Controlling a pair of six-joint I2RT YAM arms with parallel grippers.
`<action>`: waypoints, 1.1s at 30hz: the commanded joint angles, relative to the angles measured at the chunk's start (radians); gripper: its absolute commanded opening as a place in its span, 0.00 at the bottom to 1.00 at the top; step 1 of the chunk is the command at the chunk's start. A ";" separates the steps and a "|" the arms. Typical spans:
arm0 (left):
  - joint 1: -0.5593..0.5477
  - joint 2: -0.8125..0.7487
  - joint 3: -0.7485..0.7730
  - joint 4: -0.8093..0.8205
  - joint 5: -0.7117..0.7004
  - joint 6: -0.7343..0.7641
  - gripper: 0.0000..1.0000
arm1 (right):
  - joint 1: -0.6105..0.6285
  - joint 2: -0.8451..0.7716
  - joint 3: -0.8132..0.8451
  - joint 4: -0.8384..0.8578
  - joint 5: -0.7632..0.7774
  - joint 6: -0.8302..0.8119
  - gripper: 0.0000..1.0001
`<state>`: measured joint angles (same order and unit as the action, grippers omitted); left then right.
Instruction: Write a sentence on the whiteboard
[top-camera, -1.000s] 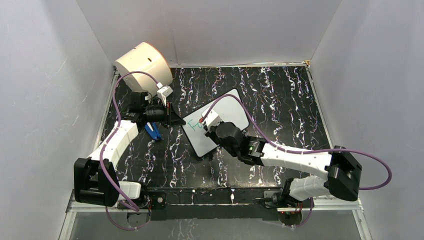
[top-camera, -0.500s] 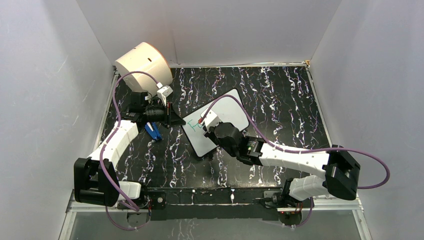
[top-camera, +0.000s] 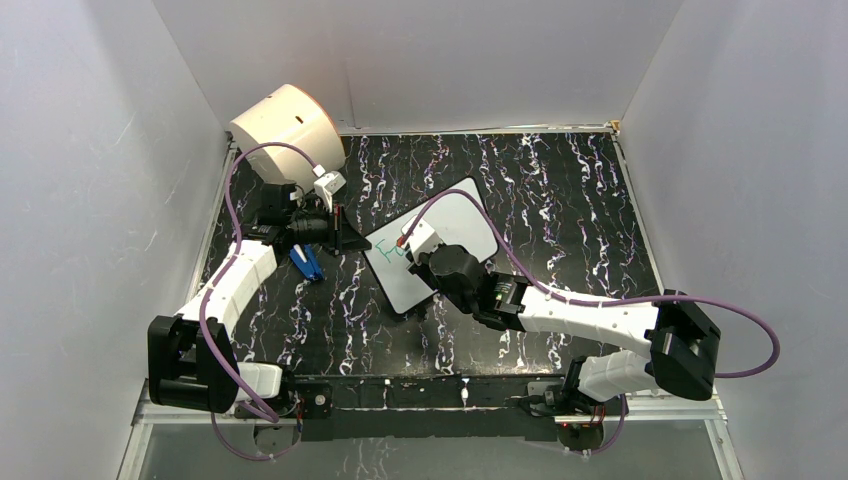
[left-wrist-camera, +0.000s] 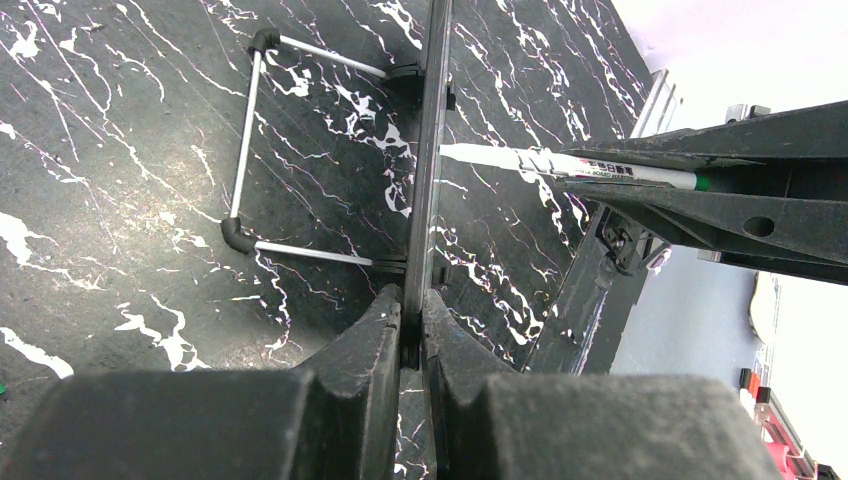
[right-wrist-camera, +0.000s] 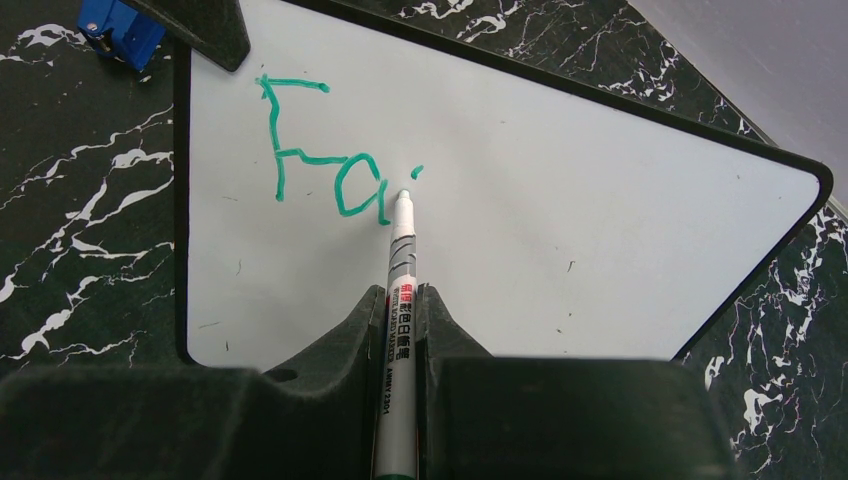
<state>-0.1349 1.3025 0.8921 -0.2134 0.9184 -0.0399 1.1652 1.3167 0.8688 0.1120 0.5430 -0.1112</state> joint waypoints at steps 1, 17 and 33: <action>0.001 0.027 -0.001 -0.058 -0.101 0.034 0.00 | -0.004 -0.004 0.004 0.060 0.023 -0.008 0.00; 0.001 0.026 0.001 -0.060 -0.104 0.034 0.00 | -0.004 -0.012 -0.008 -0.021 0.005 0.033 0.00; 0.001 0.027 0.002 -0.060 -0.105 0.035 0.00 | -0.004 -0.021 -0.012 -0.059 0.005 0.053 0.00</action>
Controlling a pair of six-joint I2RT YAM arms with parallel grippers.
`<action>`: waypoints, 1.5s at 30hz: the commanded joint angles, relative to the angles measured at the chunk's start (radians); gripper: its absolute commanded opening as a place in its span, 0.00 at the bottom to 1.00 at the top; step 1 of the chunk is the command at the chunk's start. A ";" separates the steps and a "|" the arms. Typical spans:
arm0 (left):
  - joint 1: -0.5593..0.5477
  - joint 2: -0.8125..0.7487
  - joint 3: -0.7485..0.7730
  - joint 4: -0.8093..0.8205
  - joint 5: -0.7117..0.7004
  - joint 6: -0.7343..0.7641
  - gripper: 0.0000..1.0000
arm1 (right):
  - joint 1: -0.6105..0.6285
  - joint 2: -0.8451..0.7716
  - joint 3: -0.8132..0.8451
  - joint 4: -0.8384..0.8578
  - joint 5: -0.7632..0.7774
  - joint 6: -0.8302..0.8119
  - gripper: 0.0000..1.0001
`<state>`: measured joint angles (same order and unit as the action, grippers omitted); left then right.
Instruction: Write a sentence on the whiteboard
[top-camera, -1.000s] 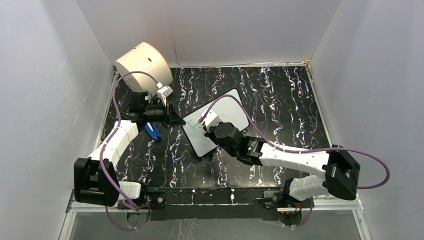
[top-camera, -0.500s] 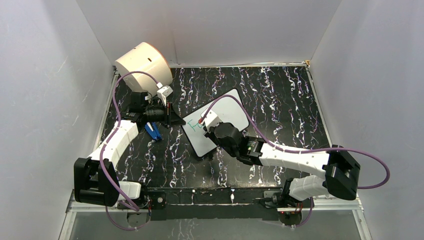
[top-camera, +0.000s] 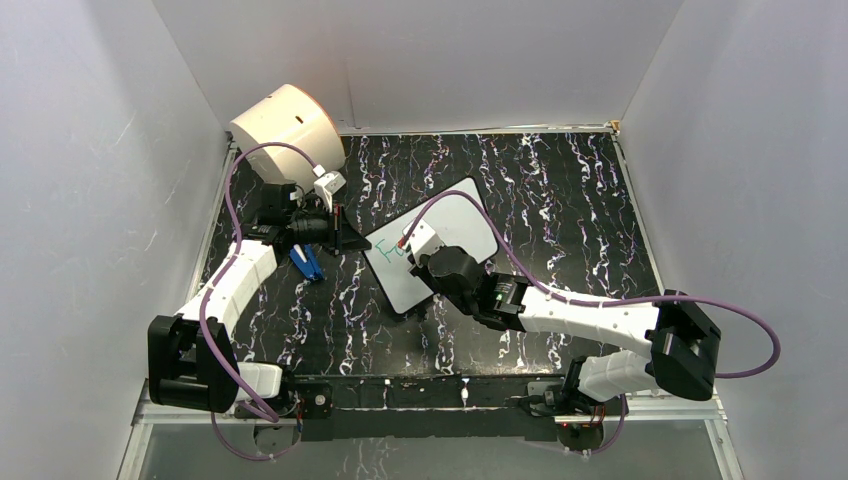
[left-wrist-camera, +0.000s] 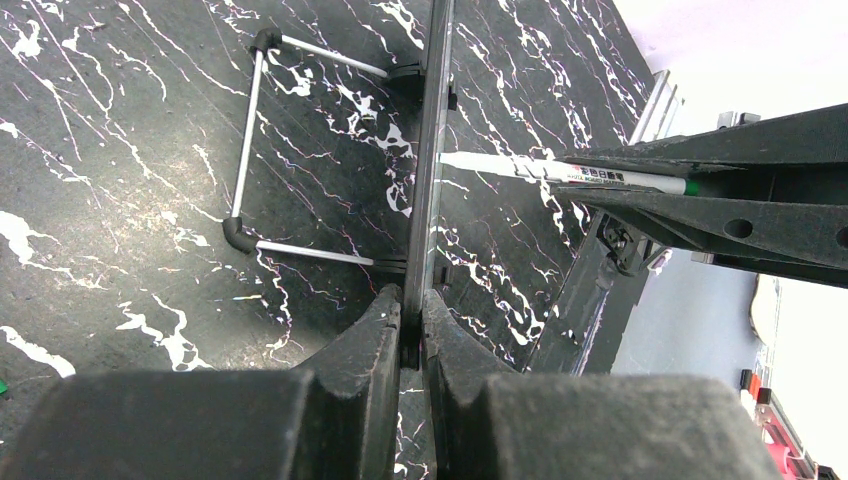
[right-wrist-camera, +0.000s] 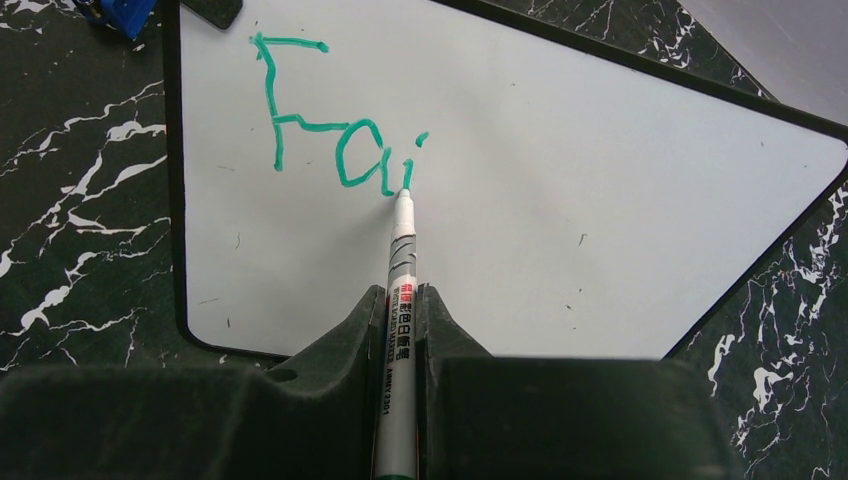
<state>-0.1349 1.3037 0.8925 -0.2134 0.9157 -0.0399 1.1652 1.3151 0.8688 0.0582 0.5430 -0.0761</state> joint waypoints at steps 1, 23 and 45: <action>0.001 0.027 0.002 -0.060 -0.101 0.034 0.00 | -0.004 -0.021 -0.013 -0.006 0.005 0.018 0.00; 0.001 0.026 0.000 -0.061 -0.101 0.034 0.00 | -0.014 -0.064 -0.008 0.087 0.017 -0.013 0.00; 0.001 0.028 0.002 -0.061 -0.098 0.035 0.00 | -0.038 -0.008 -0.001 0.130 -0.007 -0.017 0.00</action>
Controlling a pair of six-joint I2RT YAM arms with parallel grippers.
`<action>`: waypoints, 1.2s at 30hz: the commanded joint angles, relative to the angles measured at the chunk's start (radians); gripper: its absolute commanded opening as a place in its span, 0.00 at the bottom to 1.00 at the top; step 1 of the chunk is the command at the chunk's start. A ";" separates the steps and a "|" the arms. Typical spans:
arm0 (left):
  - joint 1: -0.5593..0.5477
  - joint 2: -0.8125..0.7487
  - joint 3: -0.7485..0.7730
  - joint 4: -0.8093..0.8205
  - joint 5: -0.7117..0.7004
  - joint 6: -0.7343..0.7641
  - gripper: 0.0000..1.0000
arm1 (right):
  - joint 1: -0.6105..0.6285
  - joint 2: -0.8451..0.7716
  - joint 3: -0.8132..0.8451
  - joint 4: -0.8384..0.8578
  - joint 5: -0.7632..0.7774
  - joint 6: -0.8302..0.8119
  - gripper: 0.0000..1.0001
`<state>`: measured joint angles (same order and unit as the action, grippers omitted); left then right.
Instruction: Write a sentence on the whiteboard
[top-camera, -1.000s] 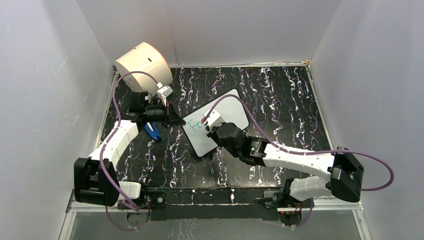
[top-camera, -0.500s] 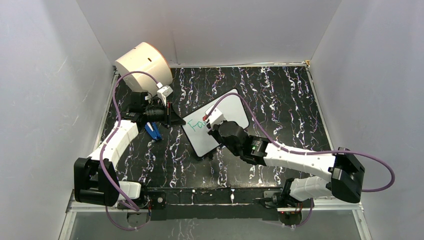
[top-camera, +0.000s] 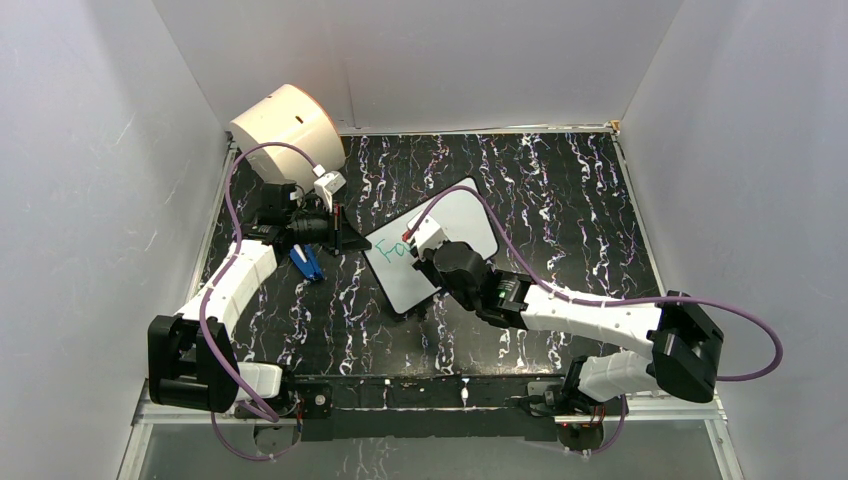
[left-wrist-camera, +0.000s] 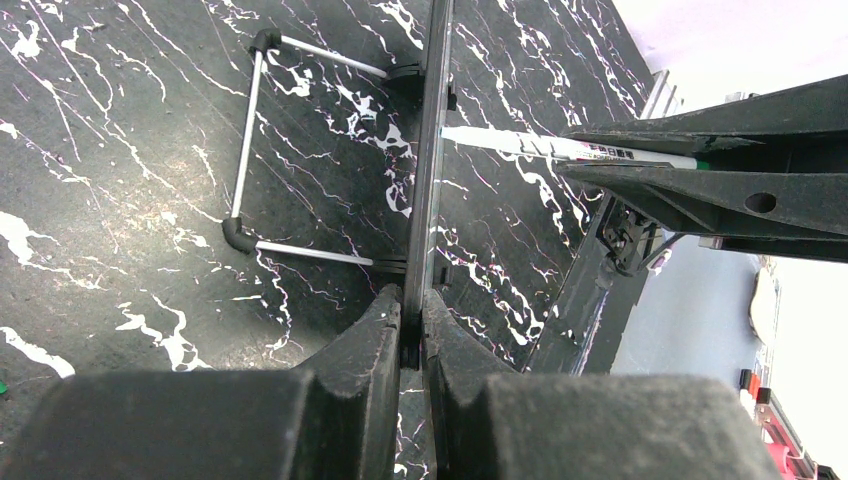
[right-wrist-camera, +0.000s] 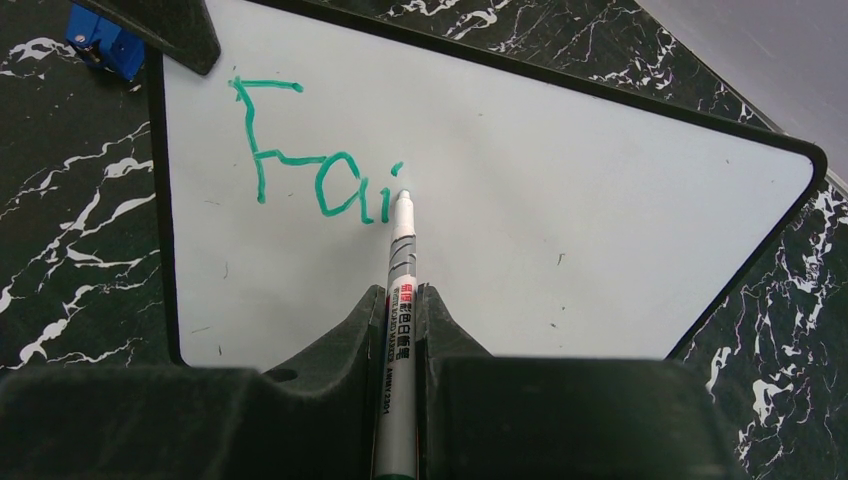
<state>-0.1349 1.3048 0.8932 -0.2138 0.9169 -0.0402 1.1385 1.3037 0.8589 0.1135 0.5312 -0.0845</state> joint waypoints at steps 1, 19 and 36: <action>0.001 0.027 0.001 -0.060 -0.099 0.036 0.00 | -0.012 0.005 0.008 0.074 0.004 -0.009 0.00; 0.001 0.025 0.001 -0.060 -0.105 0.036 0.00 | -0.033 -0.009 0.000 0.063 0.059 -0.018 0.00; 0.001 0.025 0.000 -0.062 -0.112 0.036 0.00 | -0.033 -0.058 -0.003 0.092 -0.013 -0.028 0.00</action>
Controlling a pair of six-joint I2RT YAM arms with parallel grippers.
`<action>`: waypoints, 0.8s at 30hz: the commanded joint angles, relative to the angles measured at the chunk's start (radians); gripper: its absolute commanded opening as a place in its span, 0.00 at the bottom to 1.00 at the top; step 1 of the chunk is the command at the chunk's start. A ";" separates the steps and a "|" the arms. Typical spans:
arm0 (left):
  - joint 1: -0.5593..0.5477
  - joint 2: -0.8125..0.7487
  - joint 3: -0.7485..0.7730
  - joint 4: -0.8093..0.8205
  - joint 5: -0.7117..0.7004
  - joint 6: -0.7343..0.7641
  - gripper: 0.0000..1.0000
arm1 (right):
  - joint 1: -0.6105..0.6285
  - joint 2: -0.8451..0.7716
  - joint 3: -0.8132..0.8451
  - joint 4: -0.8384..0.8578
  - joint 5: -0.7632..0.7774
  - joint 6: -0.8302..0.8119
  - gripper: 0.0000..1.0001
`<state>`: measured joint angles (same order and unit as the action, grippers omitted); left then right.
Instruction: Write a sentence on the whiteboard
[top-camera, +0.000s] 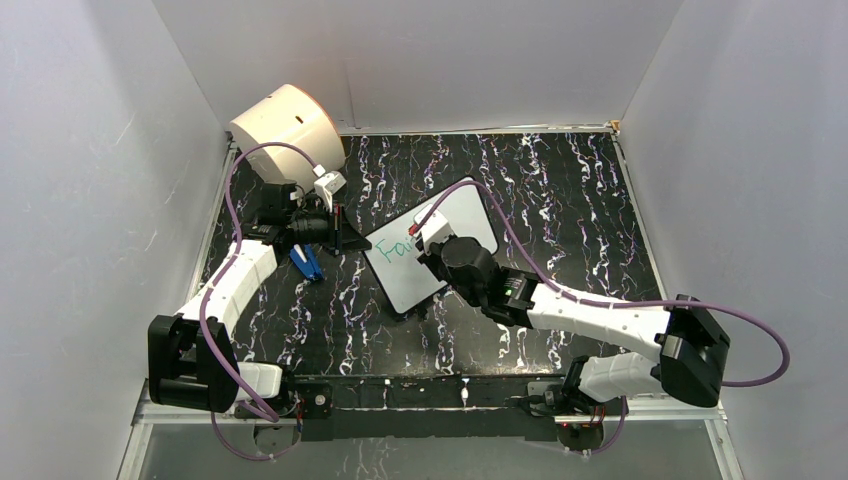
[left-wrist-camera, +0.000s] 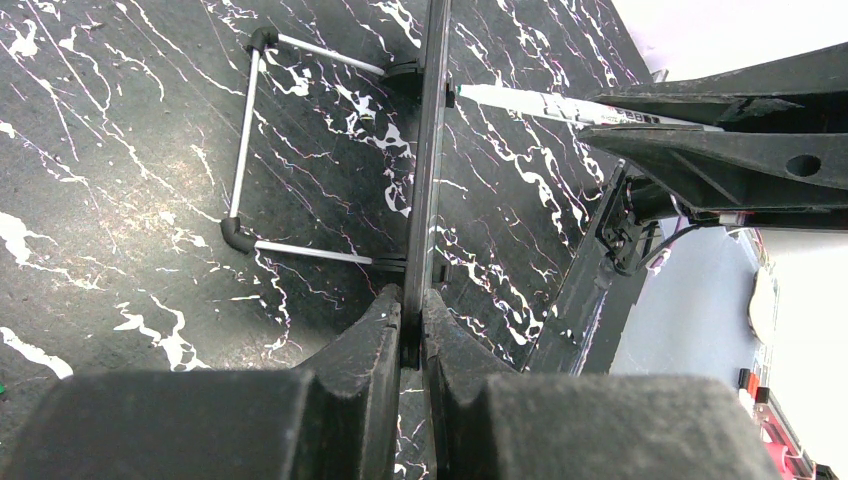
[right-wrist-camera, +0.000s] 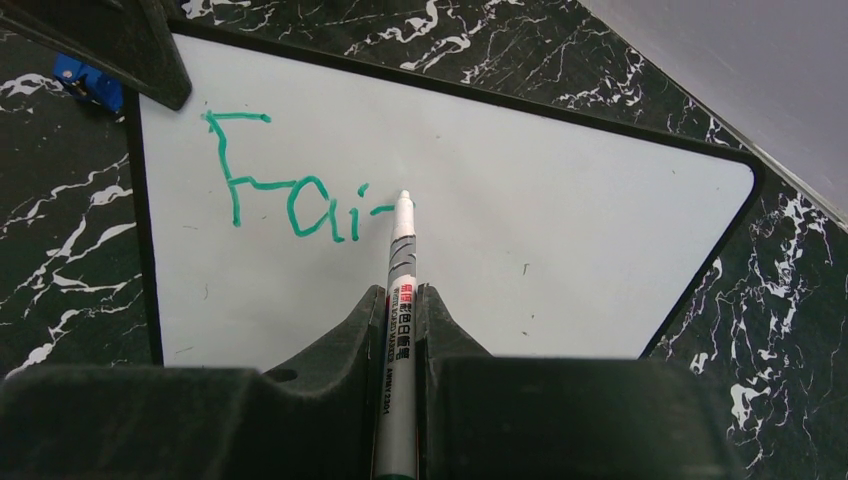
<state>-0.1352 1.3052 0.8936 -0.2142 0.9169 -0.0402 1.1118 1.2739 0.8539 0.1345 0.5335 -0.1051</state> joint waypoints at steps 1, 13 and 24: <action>0.002 0.025 0.001 -0.062 -0.110 0.036 0.00 | -0.006 -0.021 0.006 0.067 -0.014 -0.008 0.00; 0.002 0.025 0.001 -0.061 -0.111 0.036 0.00 | -0.006 0.010 0.007 0.089 0.000 -0.011 0.00; 0.002 0.028 0.002 -0.061 -0.107 0.036 0.00 | -0.006 0.039 0.015 0.032 0.005 0.000 0.00</action>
<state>-0.1360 1.3064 0.8951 -0.2169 0.9146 -0.0402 1.1118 1.3045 0.8543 0.1604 0.5232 -0.1089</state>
